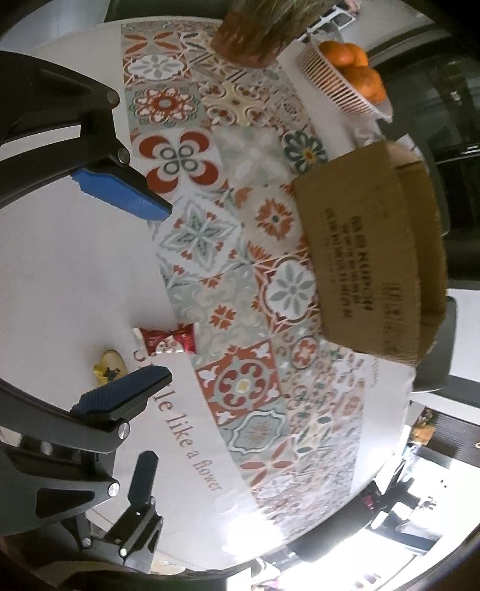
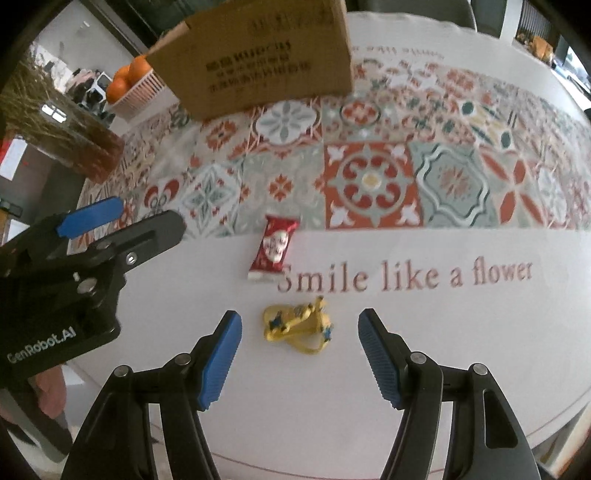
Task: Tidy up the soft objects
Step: 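Withdraw both tools and move toward the red candy packet and yellow Minion toy, then grasp the red candy packet with the left tool while the right tool grasps the yellow Minion toy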
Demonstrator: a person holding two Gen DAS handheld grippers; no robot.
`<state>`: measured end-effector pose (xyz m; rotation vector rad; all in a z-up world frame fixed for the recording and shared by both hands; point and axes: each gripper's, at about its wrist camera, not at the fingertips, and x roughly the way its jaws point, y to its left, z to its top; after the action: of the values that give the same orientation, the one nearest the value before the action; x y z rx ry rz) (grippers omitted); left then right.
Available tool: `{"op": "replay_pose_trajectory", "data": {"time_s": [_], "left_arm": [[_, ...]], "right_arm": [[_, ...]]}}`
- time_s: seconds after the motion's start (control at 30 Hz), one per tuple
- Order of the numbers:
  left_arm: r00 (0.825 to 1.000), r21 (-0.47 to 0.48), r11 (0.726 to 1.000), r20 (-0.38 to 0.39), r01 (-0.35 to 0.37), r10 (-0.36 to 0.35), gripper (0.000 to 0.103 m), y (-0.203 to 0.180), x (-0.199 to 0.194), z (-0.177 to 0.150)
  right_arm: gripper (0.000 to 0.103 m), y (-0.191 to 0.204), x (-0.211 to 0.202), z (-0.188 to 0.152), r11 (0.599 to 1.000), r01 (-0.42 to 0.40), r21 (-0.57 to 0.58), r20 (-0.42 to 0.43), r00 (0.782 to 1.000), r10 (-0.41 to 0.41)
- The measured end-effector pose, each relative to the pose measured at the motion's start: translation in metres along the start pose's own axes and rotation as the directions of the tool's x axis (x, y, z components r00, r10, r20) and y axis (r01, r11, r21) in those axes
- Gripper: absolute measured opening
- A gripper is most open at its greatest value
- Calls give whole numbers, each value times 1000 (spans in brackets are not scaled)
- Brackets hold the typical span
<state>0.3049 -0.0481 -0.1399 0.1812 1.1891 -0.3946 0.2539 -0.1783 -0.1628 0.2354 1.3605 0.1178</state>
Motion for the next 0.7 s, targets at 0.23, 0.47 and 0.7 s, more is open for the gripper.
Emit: {"op": "replay_pose_trajectory", "data": {"time_s": [0.23,0.47,0.7], "left_arm": [[994,34,997,-87,67,-64,81,-2,29,-4],[984,56,991,-142,119,-110,77,-11,55,-1],[981,81,989,-159,122,-108,75,-23,74,4]], "right_arm": [[67,1,26,-13,998,-41,40,-56,998,43],[67,-6,46,-22,992,-60,107,-64,996,67],[67,-6,55,-27,990,-38,136,-22,999,42]]}}
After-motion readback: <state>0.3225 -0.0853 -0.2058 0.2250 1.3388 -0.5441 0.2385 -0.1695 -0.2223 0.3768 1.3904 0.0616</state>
